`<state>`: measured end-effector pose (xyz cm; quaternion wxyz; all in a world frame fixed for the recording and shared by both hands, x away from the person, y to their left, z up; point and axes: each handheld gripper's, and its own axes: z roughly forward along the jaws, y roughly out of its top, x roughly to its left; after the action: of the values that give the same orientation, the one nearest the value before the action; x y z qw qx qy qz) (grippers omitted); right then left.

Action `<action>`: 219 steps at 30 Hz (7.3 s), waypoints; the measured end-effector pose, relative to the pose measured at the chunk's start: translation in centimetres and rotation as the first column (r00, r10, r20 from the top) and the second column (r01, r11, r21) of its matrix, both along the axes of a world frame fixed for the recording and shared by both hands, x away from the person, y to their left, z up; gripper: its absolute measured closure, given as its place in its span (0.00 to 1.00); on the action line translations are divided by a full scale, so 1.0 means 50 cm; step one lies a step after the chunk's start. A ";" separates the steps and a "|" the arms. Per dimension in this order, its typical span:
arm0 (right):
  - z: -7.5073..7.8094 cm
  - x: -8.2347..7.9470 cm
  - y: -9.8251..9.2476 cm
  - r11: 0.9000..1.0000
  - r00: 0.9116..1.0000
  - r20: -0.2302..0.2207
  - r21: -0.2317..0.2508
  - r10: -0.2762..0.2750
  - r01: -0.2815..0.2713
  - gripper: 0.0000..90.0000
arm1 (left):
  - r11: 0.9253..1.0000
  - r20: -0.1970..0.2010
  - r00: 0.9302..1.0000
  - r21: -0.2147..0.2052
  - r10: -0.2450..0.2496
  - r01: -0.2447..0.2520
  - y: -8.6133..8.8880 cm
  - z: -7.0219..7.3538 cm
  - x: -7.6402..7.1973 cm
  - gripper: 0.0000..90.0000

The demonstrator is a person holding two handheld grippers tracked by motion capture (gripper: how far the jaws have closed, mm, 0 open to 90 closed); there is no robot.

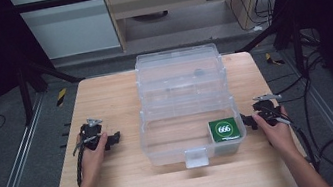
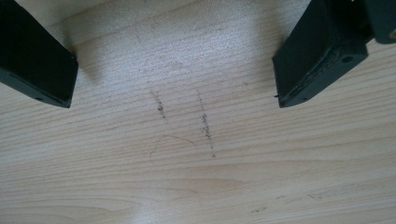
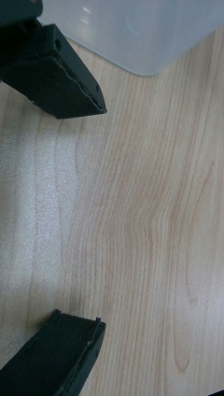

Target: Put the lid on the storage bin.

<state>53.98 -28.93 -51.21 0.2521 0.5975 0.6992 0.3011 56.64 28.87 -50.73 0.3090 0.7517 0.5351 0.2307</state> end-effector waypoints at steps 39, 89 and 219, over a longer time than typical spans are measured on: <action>0.418 -0.019 0.093 0.798 0.864 0.004 -0.384 0.504 -0.464 0.14 | 0.818 0.121 0.812 0.161 -0.571 0.552 -0.223 0.327 -0.162 0.03; 0.413 0.128 0.295 0.300 0.536 -0.378 -0.527 0.755 -0.795 0.56 | 0.521 -0.208 0.551 0.184 -0.808 0.834 -0.365 0.262 -0.166 0.12; 0.407 -0.061 0.326 0.164 0.495 -0.318 -0.686 0.808 -0.709 0.92 | 0.523 -0.272 0.601 0.311 -0.751 0.794 -0.408 0.210 -0.220 0.85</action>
<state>50.94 -12.64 -30.84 0.3295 -0.0160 0.9384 0.1032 45.64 8.46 -40.22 0.1897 0.9673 0.1015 0.1344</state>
